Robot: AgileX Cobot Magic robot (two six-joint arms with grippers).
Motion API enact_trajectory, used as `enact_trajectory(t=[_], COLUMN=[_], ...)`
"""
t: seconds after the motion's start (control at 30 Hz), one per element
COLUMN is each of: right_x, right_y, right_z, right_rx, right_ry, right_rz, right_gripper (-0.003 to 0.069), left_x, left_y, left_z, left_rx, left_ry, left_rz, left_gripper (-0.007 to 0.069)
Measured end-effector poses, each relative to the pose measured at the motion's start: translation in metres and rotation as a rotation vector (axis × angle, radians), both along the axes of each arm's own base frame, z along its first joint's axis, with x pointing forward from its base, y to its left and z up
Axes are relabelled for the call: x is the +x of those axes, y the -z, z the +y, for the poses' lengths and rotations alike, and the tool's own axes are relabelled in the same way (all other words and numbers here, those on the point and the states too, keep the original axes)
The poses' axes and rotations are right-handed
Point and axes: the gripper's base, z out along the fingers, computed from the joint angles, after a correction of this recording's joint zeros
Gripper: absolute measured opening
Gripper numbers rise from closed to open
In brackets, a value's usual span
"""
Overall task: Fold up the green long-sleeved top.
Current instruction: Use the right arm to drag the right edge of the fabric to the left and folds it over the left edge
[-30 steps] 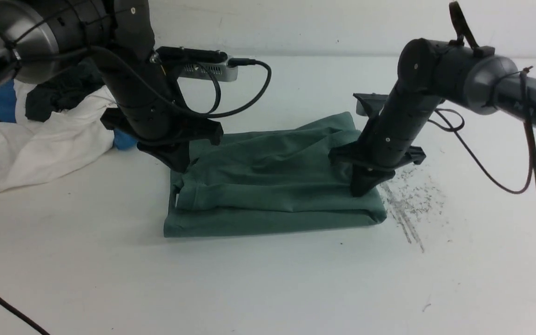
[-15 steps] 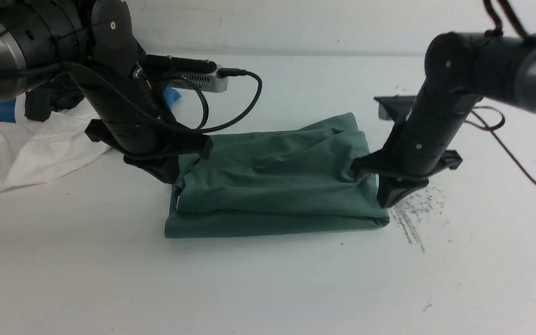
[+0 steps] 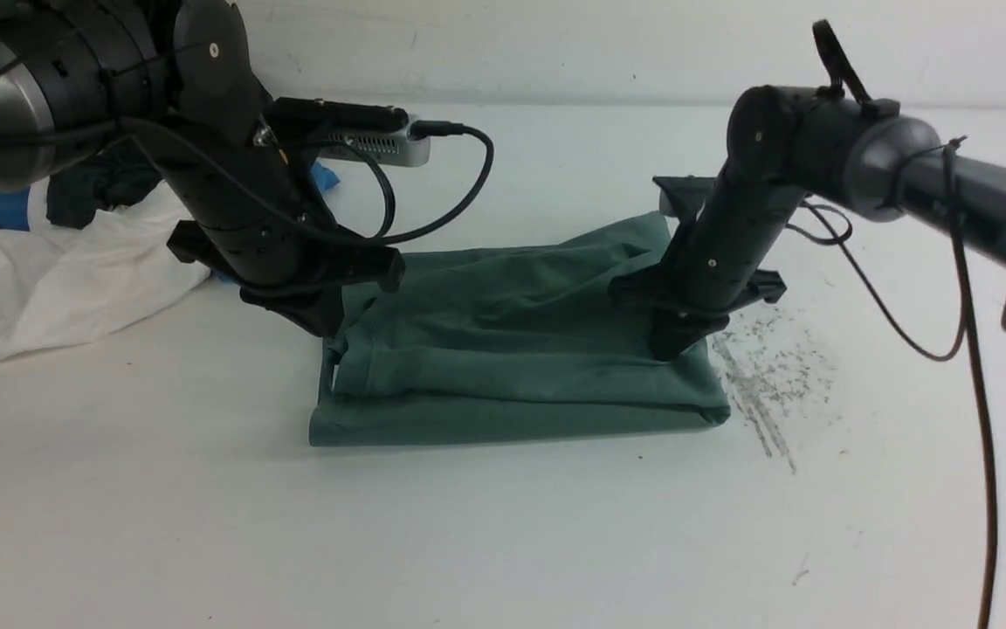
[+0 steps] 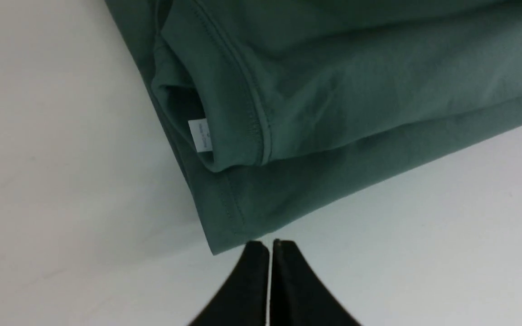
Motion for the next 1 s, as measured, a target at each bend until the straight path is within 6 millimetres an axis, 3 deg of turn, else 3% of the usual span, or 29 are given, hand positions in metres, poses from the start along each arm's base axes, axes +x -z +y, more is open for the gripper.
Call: enact_trajectory(t=[0.2,0.33,0.57,0.67,0.73,0.83,0.87,0.9,1.0], right_x=[-0.027,-0.042,-0.022,-0.004,0.009,0.03,0.03,0.036,0.041], right_y=[0.001,-0.02,-0.097,-0.106,-0.102,-0.081,-0.081,-0.069,-0.05], right_z=[-0.009,-0.017,-0.016,-0.017,-0.017,-0.016,-0.016,-0.014,-0.01], right_rx=[-0.026,-0.062,-0.042,-0.051,-0.053,-0.054,-0.053,-0.051,-0.022], right_ry=[0.005,-0.01,-0.028,-0.026,-0.024,-0.023,-0.023,-0.023,-0.02], right_rz=[0.076,0.067,-0.189,-0.262,-0.284,-0.291,-0.291,-0.278,-0.24], right_gripper=[-0.0015,-0.0015,0.0005,0.0067,0.0133,0.0295,0.0295,0.0366,0.0466], left_x=[0.0,0.0,0.007,0.012,0.016,0.024,0.025,0.031,0.045], left_y=[0.001,0.001,0.0,0.005,0.017,0.047,0.048,0.065,0.089], left_z=[0.0,0.0,-0.013,-0.031,-0.049,-0.075,-0.077,-0.085,-0.095], left_rx=[0.004,0.004,-0.097,-0.166,-0.214,-0.27,-0.277,-0.287,-0.292], left_ry=[0.001,0.001,0.01,0.073,0.126,0.157,0.158,0.156,0.152], left_rz=[0.005,0.005,-0.073,-0.121,-0.141,-0.14,-0.14,-0.131,-0.109], left_gripper=[-0.0004,-0.0004,-0.0004,-0.0004,-0.0004,-0.0004,-0.0004,-0.0004,-0.0004])
